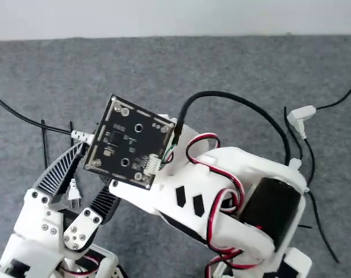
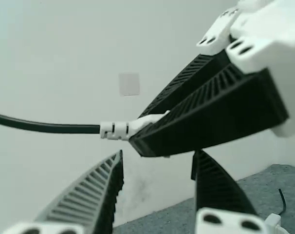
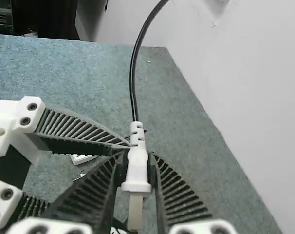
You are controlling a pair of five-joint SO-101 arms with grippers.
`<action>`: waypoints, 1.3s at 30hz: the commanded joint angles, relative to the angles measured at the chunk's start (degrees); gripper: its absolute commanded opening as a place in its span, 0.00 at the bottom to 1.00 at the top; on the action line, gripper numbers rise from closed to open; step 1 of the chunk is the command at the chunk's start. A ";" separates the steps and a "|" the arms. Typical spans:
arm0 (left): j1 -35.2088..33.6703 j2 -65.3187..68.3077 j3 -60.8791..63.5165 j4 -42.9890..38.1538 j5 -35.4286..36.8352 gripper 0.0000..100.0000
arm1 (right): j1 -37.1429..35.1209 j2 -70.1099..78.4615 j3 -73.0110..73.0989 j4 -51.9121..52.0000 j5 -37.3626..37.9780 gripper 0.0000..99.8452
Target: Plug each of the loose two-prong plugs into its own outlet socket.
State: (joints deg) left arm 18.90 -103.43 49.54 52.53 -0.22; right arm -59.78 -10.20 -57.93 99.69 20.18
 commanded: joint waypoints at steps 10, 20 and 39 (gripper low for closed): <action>-0.09 -1.14 -0.31 1.85 1.41 0.23 | -0.31 1.19 0.09 -0.84 -0.70 0.01; -0.09 -1.14 1.19 1.93 -1.05 0.23 | -0.22 0.57 -0.09 2.07 -0.70 0.01; 0.35 -1.23 4.53 2.37 1.05 0.23 | 1.63 0.66 0.09 3.03 -0.35 0.01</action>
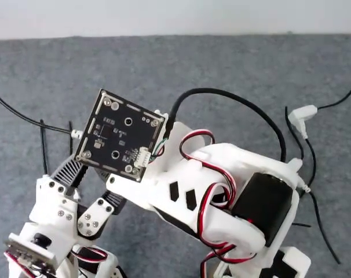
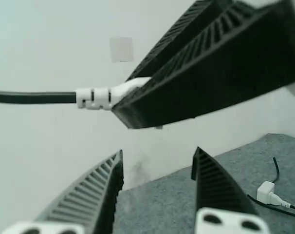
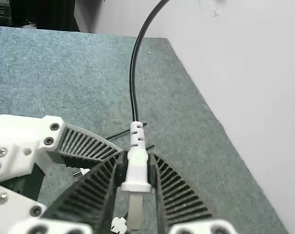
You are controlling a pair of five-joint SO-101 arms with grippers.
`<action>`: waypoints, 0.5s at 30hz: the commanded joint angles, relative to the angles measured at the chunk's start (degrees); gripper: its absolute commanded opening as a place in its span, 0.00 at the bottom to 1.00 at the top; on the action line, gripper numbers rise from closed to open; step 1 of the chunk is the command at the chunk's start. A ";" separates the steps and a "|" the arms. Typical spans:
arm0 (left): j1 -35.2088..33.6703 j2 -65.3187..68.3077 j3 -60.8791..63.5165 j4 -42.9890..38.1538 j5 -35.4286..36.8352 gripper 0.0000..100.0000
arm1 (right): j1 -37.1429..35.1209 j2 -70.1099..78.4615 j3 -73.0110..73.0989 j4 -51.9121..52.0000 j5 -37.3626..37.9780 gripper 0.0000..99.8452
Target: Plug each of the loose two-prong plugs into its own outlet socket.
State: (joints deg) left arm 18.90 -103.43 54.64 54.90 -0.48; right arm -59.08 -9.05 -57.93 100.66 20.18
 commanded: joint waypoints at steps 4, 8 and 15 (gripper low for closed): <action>2.64 -1.23 -3.47 -2.37 2.46 0.23 | 0.92 -0.48 0.09 1.98 -0.09 0.01; 4.92 -1.23 -3.47 -6.42 2.46 0.23 | 0.92 -0.57 -0.35 1.89 2.20 0.01; 5.01 -1.23 -1.89 -10.02 2.73 0.23 | 2.33 -2.15 0.09 1.98 2.20 0.01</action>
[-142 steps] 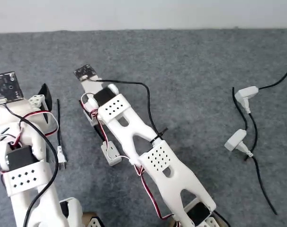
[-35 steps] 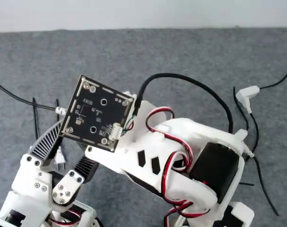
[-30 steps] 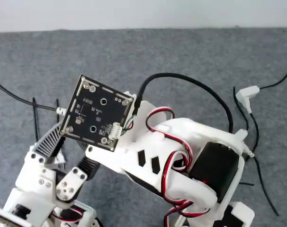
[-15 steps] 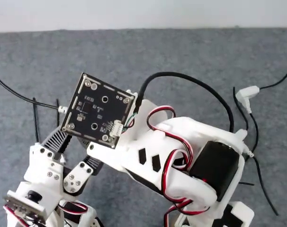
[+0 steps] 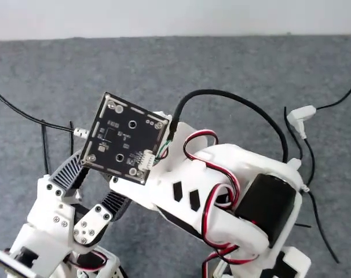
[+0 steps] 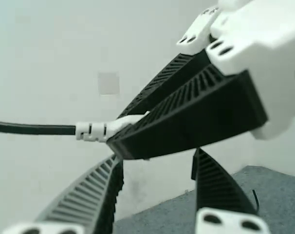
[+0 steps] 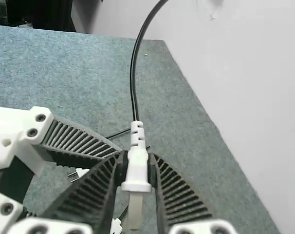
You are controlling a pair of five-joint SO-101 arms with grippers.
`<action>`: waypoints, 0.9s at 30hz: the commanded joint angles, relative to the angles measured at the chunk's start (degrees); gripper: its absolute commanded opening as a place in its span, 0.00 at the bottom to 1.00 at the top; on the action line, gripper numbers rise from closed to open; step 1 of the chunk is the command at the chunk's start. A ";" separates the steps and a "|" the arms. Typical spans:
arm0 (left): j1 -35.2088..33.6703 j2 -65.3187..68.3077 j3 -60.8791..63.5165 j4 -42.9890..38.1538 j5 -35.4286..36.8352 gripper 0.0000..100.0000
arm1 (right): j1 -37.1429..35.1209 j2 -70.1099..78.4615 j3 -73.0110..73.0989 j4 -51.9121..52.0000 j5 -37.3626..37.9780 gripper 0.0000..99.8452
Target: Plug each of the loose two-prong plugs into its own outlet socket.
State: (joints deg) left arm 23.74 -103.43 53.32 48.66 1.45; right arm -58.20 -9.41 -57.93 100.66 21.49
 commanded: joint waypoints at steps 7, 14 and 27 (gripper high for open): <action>-0.09 -1.14 0.13 -4.84 0.62 0.23 | 1.63 -1.98 0.09 2.07 0.62 0.01; -0.18 -1.14 0.92 -6.24 0.44 0.23 | 1.63 -1.89 0.18 2.24 -0.09 0.01; -5.45 -1.14 0.40 -7.03 0.79 0.23 | 1.54 -1.98 2.90 2.33 -1.49 0.01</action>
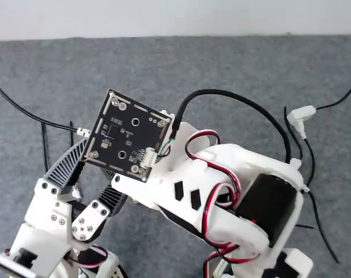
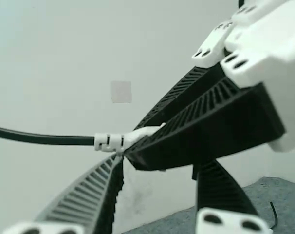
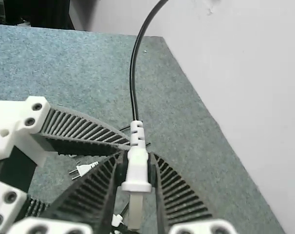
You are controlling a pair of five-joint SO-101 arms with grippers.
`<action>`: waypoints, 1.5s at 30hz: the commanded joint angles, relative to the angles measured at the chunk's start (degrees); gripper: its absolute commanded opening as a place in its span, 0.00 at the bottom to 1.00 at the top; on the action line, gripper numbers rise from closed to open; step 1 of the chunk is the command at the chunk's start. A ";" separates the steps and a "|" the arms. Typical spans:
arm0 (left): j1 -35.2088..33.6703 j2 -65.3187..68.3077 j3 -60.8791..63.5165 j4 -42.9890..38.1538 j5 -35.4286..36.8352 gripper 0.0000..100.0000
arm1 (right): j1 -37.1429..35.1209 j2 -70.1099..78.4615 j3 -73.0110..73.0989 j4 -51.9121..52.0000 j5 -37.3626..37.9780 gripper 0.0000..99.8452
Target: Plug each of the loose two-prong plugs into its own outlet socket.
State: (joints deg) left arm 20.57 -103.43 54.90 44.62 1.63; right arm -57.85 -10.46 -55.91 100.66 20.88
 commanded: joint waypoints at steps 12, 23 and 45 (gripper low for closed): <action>-4.31 -1.14 5.14 -3.43 -1.32 0.23 | 1.19 -1.01 1.67 2.33 -0.97 0.01; -9.05 -1.14 5.32 -2.99 0.00 0.23 | 1.27 -5.23 4.92 2.24 -0.70 0.01; 1.76 -1.23 3.30 3.78 1.49 0.23 | 3.56 -4.88 6.86 -0.22 -0.53 0.01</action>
State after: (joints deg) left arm 21.01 -103.43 60.62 47.43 1.63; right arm -55.12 -14.33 -49.23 100.57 20.62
